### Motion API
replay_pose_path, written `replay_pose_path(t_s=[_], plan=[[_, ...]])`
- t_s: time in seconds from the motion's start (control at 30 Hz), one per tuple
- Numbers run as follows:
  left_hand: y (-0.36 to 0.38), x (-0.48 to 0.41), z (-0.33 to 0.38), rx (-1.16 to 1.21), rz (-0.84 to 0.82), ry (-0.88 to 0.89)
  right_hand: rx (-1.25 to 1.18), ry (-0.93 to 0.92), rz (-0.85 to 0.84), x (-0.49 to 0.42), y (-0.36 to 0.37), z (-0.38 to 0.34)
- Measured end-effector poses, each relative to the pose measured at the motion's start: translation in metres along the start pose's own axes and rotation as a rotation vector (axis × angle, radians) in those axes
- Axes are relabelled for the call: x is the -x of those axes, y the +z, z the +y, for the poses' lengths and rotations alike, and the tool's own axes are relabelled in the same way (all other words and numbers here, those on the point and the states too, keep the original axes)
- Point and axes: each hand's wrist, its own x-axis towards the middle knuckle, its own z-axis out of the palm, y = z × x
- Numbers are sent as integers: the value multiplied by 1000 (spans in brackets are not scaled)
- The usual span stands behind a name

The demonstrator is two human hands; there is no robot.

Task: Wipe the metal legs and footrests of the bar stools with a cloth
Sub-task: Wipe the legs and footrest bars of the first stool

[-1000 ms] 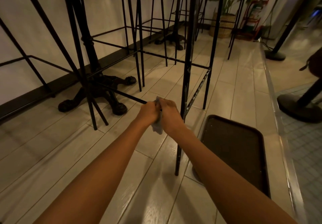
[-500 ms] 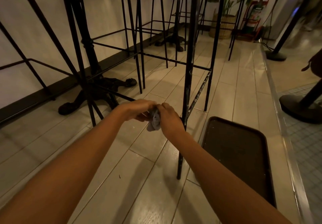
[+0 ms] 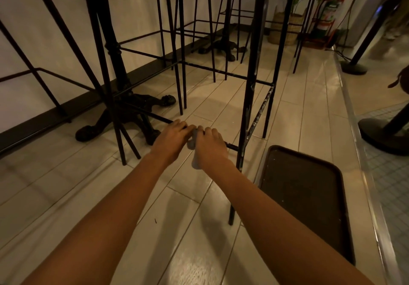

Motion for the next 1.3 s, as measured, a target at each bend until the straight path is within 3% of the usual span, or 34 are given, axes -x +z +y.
replay_pose_path(t_s=[0.27, 0.53, 0.77, 0.97, 1.3], plan=[[6, 0, 10, 106, 48, -23, 71, 22, 76, 6, 3, 11], [8, 1, 13, 32, 34, -13, 339, 75, -28, 26, -4, 19], [11, -1, 14, 42, 23, -27, 330, 142, 46, 27, -7, 16], [11, -1, 14, 66, 37, -47, 537, 35, 40, 29, 1, 22], [-3, -4, 26, -285, -142, 36, 563, 54, 32, 27, 5, 19]])
